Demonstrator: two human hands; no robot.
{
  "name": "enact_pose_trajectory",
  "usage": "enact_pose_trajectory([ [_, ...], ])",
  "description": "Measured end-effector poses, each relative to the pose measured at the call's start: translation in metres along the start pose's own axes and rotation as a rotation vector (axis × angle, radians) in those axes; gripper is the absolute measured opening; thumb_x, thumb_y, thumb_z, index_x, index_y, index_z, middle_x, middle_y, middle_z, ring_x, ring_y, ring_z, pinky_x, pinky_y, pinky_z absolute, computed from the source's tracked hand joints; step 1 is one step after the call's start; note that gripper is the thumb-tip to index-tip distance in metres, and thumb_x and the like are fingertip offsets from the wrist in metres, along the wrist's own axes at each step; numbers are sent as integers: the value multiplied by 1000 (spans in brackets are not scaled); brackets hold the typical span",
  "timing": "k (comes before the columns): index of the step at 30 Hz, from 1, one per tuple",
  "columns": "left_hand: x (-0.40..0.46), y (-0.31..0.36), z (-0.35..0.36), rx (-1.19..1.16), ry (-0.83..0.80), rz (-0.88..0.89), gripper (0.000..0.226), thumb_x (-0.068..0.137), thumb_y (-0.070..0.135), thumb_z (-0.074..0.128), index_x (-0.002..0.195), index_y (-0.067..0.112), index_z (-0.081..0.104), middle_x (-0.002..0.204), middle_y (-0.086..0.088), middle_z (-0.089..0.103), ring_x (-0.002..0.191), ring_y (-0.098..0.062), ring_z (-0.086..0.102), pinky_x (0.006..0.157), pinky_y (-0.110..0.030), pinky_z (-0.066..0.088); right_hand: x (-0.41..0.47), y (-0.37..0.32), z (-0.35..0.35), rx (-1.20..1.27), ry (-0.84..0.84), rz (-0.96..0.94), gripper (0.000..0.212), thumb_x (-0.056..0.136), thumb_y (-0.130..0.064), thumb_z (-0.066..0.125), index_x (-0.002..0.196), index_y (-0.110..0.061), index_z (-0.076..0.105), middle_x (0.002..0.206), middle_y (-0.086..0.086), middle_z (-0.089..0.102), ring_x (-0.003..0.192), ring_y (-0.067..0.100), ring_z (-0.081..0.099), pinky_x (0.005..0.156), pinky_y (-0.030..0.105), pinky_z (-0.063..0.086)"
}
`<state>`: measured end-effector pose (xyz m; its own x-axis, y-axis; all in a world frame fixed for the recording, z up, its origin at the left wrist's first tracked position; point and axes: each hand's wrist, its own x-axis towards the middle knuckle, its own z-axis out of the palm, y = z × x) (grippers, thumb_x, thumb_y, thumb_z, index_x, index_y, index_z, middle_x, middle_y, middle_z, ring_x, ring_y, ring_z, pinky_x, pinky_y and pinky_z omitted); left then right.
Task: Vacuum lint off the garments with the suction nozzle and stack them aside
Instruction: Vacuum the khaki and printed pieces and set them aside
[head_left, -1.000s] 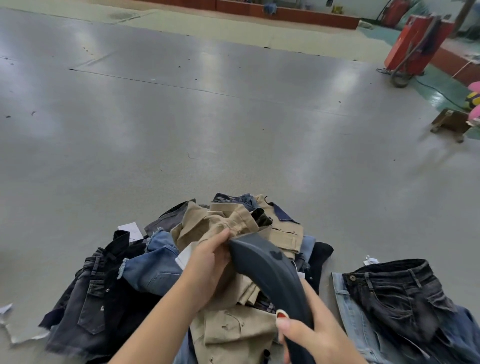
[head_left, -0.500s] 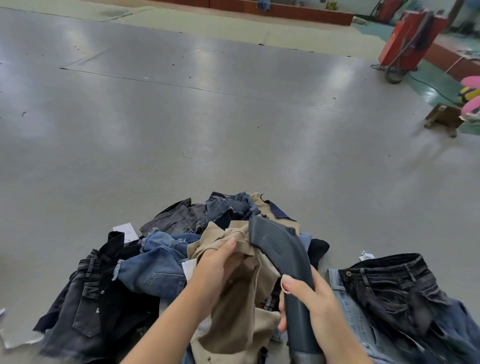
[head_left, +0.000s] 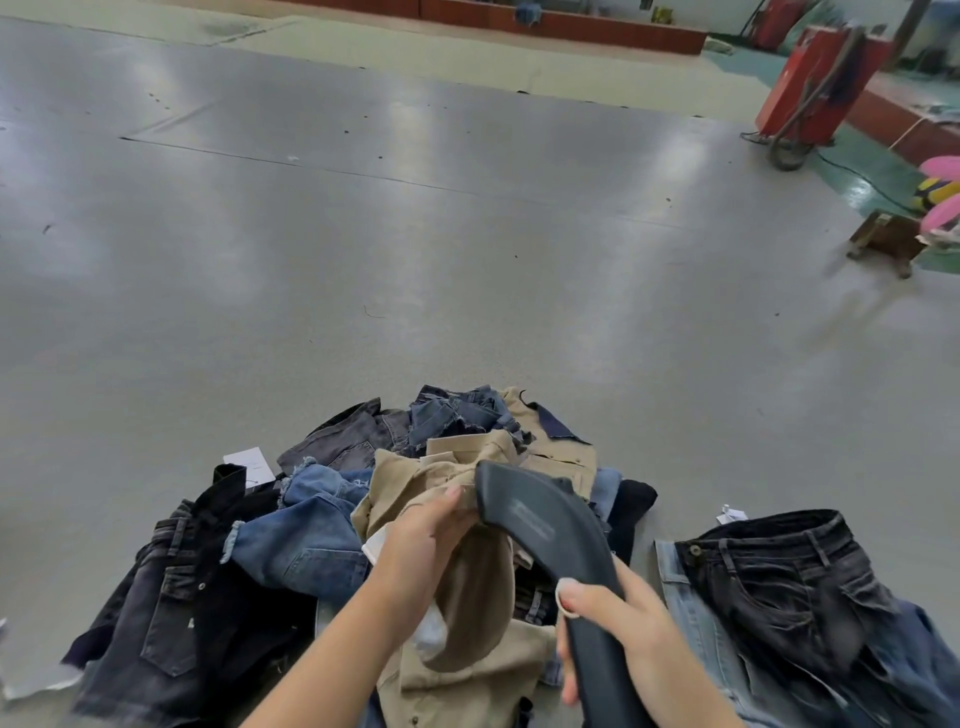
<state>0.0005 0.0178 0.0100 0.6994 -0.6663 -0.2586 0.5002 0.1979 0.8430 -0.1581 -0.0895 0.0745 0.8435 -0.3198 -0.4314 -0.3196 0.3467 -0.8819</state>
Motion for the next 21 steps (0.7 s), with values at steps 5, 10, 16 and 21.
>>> enact_pose_trajectory([
  [5,-1,-4,-2,32,-148,-18,26,85,20,55,93,4,74,99,-14,71,95,-23,67,82,-28,53,6,-12,-6,46,227,-13,31,71,-22,73,87,-4,53,60,20,52,43,29,51,42,31,45],
  [10,4,9,-11,334,-60,4,25,77,11,57,98,14,72,103,-12,73,97,-28,67,89,-36,53,-7,-25,-21,-99,137,-78,42,73,-26,76,110,-17,58,63,19,55,46,32,54,45,34,46],
  [16,-2,5,-13,973,-153,364,20,90,1,58,78,14,67,78,6,67,73,1,57,68,-25,44,-20,-26,-23,-497,-40,-81,56,61,-54,65,114,-45,52,80,-14,69,69,1,65,64,21,47],
  [21,-1,9,-18,1308,-144,467,32,82,18,42,84,3,70,85,-8,69,83,-25,60,75,-32,46,-18,-25,-23,-643,0,-73,40,69,-46,62,107,-49,51,108,-10,66,96,4,63,86,23,48],
])
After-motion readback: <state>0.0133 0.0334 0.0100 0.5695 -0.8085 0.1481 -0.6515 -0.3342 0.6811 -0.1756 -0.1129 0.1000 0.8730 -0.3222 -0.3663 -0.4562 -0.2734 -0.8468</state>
